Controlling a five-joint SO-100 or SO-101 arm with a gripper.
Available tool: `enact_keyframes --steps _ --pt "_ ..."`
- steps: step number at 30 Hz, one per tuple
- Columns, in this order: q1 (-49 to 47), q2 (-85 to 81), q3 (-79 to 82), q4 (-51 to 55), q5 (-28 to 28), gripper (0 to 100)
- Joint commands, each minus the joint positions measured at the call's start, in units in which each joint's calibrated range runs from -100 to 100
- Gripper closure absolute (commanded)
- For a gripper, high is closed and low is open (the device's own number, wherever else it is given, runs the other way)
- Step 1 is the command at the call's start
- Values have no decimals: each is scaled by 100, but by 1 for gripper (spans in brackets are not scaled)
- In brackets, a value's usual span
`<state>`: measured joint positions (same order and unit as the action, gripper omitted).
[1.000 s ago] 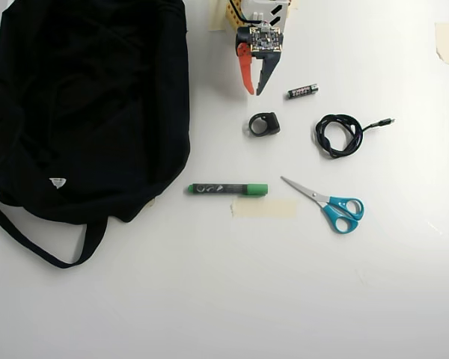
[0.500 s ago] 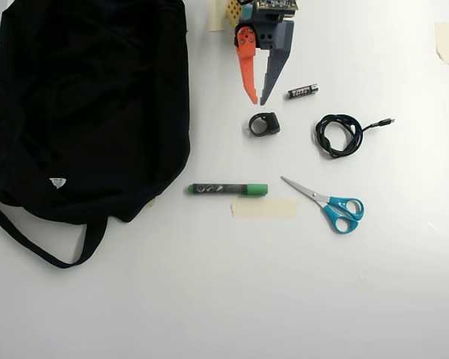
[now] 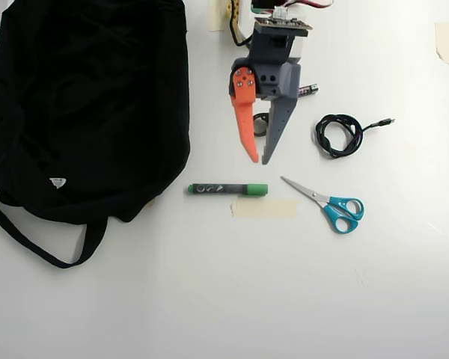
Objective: Put the green marker into the black bag
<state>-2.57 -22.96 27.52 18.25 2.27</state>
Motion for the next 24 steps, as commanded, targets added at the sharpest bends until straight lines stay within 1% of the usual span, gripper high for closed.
enact_keyframes --steps 1,6,9,14,17,24 --pt "18 694 -1503 -162 -28 98" --pt "3 1200 -2186 -223 -28 98" --pt "-12 1341 -2114 -679 -28 98" --pt "-27 1524 -2096 -817 -28 98" --pt "-42 1549 -1682 -1282 -28 98" --pt "-27 1549 -1521 -1334 -28 98"
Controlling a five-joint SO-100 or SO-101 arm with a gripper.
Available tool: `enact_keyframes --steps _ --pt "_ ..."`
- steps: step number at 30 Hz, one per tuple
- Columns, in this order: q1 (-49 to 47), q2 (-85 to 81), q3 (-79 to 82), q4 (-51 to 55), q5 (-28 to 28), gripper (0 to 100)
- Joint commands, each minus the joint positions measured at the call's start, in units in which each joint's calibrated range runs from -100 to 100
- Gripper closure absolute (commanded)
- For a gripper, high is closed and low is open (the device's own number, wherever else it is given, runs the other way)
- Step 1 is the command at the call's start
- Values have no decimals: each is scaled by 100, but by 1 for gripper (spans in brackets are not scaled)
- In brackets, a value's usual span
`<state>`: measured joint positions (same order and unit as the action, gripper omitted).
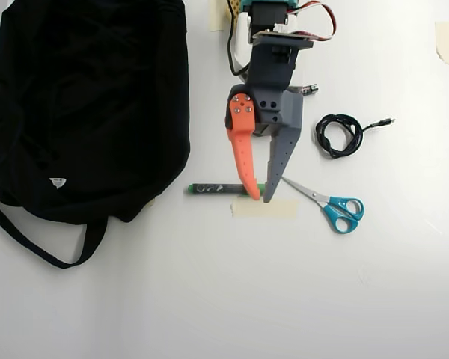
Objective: Put the green marker into the black bag
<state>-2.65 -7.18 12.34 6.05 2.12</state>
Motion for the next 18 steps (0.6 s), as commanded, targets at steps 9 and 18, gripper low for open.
enact_keyframes --steps 9,18 --pt "-5 -37 104 -114 -13 98" --pt "18 -112 176 -20 3 98"
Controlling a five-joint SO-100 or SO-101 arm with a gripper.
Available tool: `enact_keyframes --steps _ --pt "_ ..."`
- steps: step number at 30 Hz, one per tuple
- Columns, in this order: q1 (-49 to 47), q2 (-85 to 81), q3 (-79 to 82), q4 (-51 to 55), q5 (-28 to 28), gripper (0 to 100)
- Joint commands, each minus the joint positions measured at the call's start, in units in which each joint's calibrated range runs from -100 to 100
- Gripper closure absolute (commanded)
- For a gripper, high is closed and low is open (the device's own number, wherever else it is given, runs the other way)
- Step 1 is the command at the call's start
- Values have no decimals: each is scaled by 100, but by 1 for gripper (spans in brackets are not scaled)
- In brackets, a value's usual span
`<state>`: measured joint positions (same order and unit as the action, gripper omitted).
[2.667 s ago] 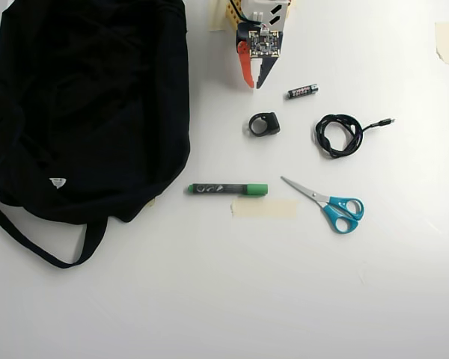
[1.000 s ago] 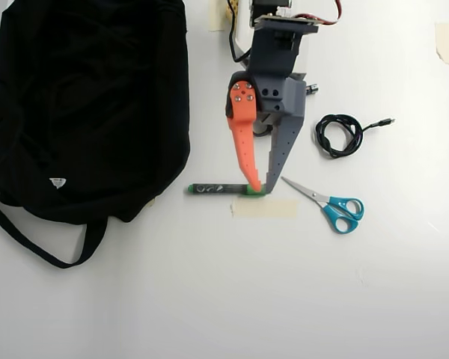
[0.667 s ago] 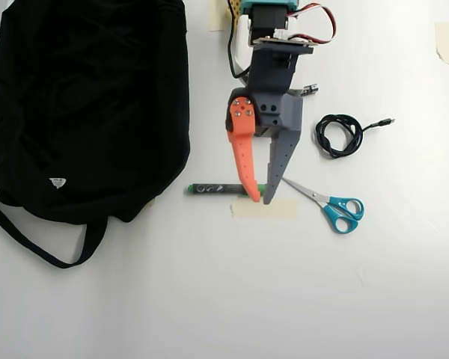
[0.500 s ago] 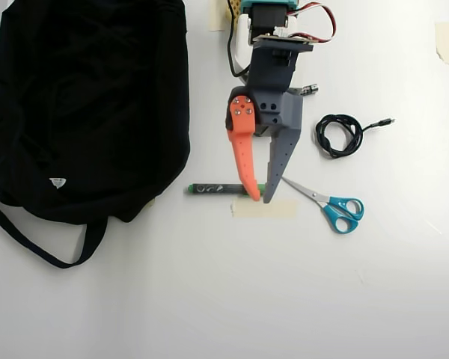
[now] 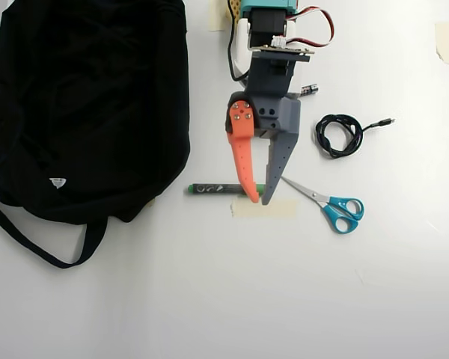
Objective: Put the green marker into the black bag
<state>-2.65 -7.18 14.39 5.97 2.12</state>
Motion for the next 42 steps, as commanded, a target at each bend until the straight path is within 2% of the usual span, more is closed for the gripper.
enact_keyframes --steps 1,12,16,24,36,42 --pt "18 -128 -28 58 24 98" --pt "18 -153 -199 2004 39 98" --pt "18 -153 -648 3400 44 98" --pt "-20 -153 -738 4881 44 98" --pt "-57 -162 -747 5760 44 98" --pt "-57 -162 -747 5811 44 98"
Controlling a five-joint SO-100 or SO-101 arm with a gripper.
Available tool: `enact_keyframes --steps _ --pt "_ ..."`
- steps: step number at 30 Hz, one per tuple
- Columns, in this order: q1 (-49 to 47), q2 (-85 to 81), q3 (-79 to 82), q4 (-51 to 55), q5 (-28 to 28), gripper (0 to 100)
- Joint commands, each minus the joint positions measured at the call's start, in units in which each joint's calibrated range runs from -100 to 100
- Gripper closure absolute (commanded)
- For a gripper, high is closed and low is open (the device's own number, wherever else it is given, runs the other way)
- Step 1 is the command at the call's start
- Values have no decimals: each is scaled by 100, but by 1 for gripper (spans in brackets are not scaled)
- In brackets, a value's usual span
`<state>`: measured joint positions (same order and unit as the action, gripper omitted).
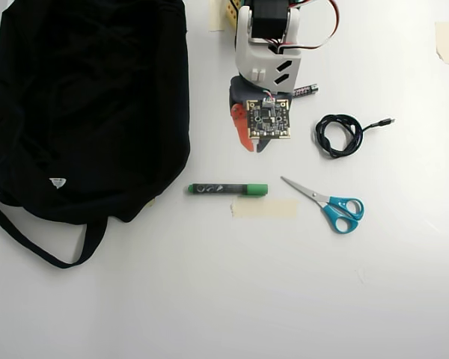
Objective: Put the green marker into the black bag
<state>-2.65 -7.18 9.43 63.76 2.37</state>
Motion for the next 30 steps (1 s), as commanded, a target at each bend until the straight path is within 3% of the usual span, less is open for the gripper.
enact_keyframes --steps 1,30 --pt "-57 -162 -252 32 20 98" --pt "-50 -162 -162 32 -32 98"
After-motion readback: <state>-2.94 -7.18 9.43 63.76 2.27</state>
